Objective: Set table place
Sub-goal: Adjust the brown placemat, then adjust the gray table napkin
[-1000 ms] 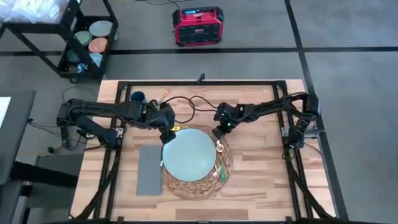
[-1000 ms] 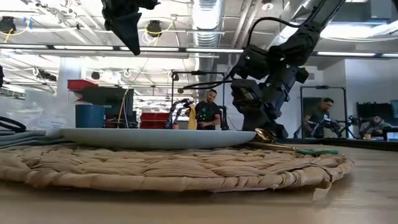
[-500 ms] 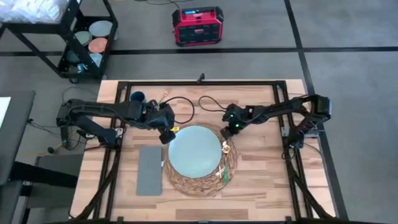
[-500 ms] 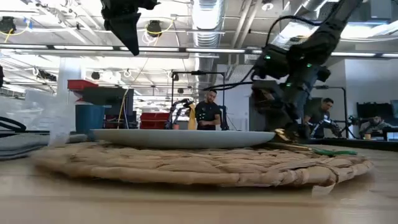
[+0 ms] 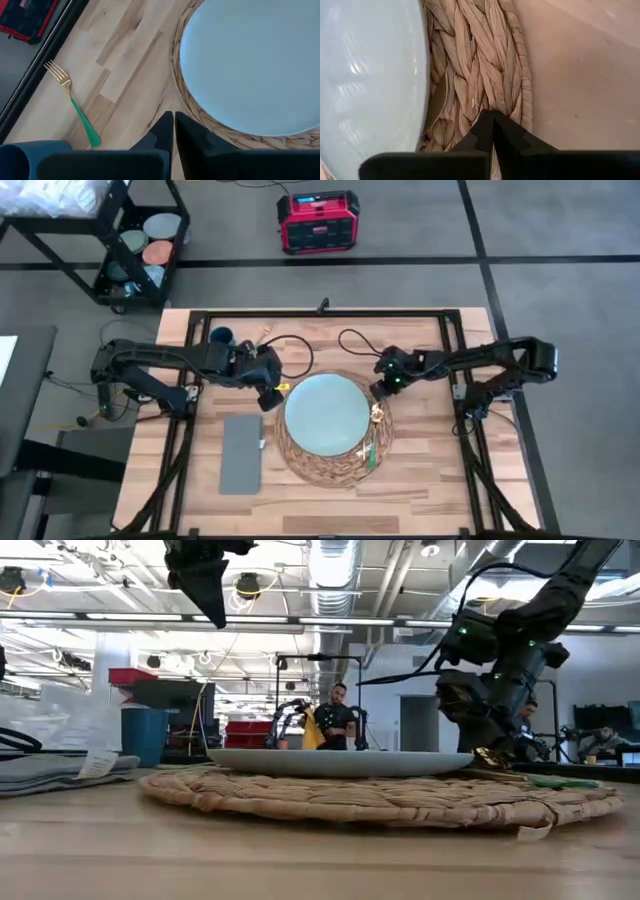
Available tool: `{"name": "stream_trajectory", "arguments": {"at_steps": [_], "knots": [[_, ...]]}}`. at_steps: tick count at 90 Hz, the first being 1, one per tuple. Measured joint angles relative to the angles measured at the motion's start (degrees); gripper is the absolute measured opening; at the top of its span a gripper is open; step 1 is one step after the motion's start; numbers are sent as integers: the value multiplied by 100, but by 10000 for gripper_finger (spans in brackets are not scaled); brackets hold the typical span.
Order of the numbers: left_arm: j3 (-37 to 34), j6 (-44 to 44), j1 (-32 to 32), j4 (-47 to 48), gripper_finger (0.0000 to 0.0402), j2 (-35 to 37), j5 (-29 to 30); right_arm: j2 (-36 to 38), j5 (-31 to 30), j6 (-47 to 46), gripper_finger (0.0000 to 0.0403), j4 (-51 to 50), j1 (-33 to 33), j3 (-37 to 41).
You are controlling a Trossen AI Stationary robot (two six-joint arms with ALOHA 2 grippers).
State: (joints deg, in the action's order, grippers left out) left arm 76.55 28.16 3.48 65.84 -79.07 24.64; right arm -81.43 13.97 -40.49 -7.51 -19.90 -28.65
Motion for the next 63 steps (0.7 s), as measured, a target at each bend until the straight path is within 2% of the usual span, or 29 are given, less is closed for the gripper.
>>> {"name": "stream_trajectory", "arguments": {"at_steps": [31,41,52,63], "knots": [[70,-162,-76,-250,1,7,12,1576,199,-17,0,-297,-2,-1],[134,-228,-197,-117,1,4,13,2000,26,22,0,-616,-78,-10],[195,-134,-318,724,1,7,13,2522,-117,180,0,-1243,-653,-10],[192,527,-222,2020,0,138,-271,3132,-67,370,0,-2000,-1086,-12]]}}
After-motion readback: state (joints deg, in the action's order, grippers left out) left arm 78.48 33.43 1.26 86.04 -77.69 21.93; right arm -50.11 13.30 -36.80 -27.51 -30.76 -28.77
